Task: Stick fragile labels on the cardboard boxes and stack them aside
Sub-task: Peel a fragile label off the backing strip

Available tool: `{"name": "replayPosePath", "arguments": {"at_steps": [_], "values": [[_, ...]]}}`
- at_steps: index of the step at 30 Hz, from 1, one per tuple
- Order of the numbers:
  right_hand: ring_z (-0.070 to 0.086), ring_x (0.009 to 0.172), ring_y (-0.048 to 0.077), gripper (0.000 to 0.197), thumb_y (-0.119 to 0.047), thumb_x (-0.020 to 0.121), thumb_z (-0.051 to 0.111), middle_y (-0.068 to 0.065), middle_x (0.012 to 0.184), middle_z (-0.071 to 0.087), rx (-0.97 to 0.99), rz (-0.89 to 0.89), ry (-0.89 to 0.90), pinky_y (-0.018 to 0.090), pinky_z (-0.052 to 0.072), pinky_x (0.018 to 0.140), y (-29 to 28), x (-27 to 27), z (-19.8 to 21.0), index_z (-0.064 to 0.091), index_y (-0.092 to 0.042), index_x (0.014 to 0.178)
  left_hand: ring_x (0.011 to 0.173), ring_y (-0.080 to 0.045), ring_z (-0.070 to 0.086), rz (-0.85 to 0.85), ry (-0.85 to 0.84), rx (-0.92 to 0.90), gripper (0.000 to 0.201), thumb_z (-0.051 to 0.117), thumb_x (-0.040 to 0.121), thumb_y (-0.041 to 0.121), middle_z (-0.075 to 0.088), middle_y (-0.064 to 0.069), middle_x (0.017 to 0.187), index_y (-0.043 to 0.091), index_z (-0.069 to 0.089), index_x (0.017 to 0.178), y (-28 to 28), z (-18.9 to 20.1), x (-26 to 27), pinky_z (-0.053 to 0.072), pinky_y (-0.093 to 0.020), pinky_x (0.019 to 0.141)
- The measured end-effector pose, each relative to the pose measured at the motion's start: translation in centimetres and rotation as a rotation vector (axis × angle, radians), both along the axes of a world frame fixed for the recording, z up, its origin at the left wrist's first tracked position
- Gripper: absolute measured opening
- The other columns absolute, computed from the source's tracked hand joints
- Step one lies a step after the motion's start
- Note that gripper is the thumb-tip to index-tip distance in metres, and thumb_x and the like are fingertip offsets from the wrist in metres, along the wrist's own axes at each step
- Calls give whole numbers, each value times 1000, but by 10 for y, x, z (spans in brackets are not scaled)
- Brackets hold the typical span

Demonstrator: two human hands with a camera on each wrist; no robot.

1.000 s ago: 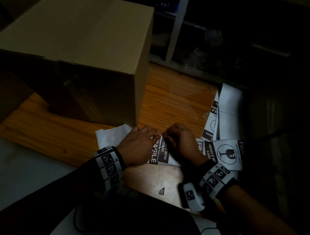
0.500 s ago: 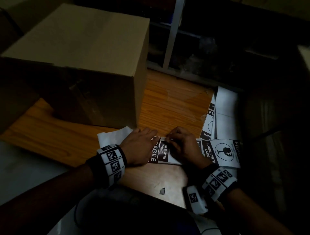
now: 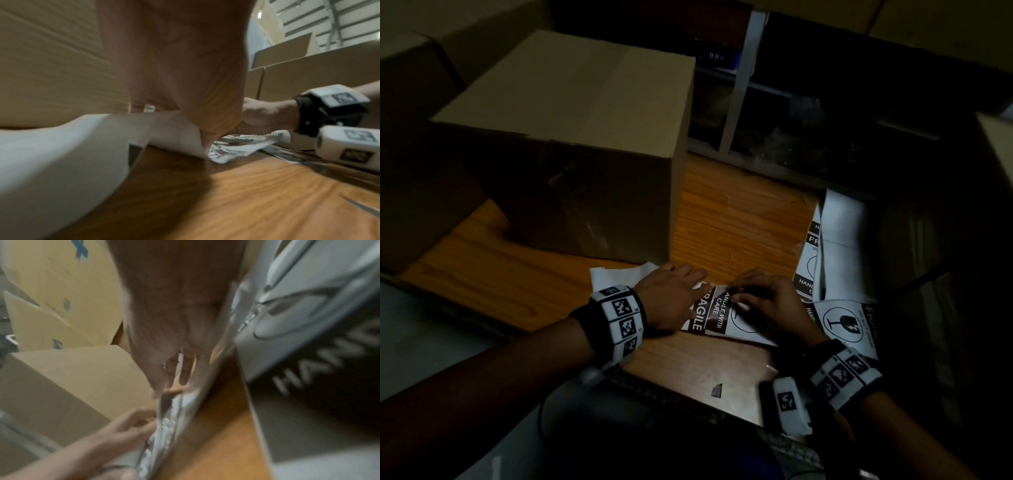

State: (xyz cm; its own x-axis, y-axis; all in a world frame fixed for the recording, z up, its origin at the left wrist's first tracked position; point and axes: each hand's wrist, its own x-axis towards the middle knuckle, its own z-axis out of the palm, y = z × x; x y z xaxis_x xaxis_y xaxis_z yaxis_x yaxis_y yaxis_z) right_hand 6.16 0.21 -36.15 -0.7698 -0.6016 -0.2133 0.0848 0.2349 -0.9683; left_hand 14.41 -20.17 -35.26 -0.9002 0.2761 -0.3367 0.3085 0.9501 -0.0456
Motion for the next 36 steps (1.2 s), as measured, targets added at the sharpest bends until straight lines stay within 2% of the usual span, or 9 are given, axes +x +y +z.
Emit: {"name": "replayPosePath", "arguments": {"at_steps": [1,3,10,13,17,22,28,33,36], "values": [[71,95,18,32,9,88,60,-4,101,72,-22,-29,-88,33,57,84,1,0,5,68,-10,114,142,-27,21,1,1,-7,65,42,100,42,15,-8,161,18,17,155,1,1,0,22,-43,113],[67,96,0,49,5,88,63,-14,107,68,118,-16,143,22,53,91,4,-10,10,56,-17,131,141,-27,22,3,5,-20,66,43,100,41,16,-8,160,15,17,154,2,1,0,24,-43,113],[57,106,16,25,-17,88,70,1,117,63,480,520,872,29,48,90,-31,-24,2,71,-15,113,132,-26,32,8,54,-33,59,50,95,34,28,-7,152,14,33,147,5,-2,1,31,-43,107],[59,98,20,17,-17,89,65,3,108,66,516,576,862,40,52,83,-38,-25,-5,72,-18,105,131,-26,32,8,59,-42,59,50,95,35,27,-6,152,15,33,148,6,-1,2,30,-42,106],[61,88,20,11,-18,89,65,3,95,66,549,622,916,34,50,74,-37,-26,-1,74,-19,95,134,-26,30,10,53,-56,61,48,96,34,25,-7,155,13,28,150,5,-2,2,29,-43,108],[58,97,15,17,-30,92,60,-2,103,65,599,556,1043,31,51,75,-32,-17,-8,74,-25,101,136,-27,29,5,31,-50,63,43,99,34,23,-8,156,12,19,153,3,0,2,28,-44,110],[59,83,18,5,-19,85,72,0,92,65,420,423,1064,37,52,61,-22,-5,-22,75,-18,89,142,-26,22,-18,-12,-76,64,38,101,39,14,-7,161,15,13,155,-1,1,1,23,-44,113],[62,87,26,11,-3,83,70,11,96,67,333,359,963,44,54,72,-17,-4,-20,75,-7,91,144,-27,19,-37,-41,-111,64,33,102,44,9,-7,163,17,9,156,-4,3,0,21,-46,117],[64,82,19,11,-16,85,68,6,92,68,269,371,1023,39,55,66,-12,-1,-23,76,-10,88,145,-26,17,-47,-53,-127,65,33,102,44,8,-6,163,19,8,156,-4,5,-1,20,-45,117]]}}
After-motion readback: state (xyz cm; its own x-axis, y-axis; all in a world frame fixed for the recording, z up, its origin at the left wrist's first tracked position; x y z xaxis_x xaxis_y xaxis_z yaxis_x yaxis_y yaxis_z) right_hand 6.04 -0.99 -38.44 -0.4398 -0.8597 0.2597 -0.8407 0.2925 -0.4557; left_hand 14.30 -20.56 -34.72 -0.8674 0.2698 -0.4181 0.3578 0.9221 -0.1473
